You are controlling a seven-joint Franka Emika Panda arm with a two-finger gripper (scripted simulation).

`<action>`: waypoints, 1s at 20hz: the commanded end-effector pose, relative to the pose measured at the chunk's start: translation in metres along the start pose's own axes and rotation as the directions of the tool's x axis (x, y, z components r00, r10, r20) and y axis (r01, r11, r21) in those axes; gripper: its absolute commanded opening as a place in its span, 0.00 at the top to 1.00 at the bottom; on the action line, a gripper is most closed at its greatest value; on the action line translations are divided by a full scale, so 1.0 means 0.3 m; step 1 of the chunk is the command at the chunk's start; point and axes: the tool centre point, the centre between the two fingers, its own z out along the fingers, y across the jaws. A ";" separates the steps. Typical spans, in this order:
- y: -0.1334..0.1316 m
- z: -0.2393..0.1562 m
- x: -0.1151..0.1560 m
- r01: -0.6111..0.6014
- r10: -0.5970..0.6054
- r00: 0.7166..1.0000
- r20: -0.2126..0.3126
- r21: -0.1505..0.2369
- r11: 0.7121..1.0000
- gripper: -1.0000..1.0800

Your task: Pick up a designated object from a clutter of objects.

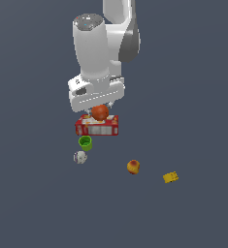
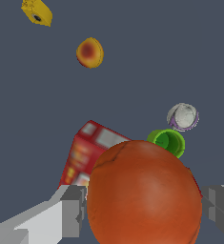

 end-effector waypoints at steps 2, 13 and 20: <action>0.068 -0.092 -0.097 0.000 0.000 1.000 -0.001 0.001 1.000 1.00; 0.272 -0.350 -0.368 -0.001 0.001 1.000 0.005 0.001 1.000 1.00; 0.363 -0.459 -0.473 -0.001 0.001 1.000 0.008 -0.002 1.000 1.00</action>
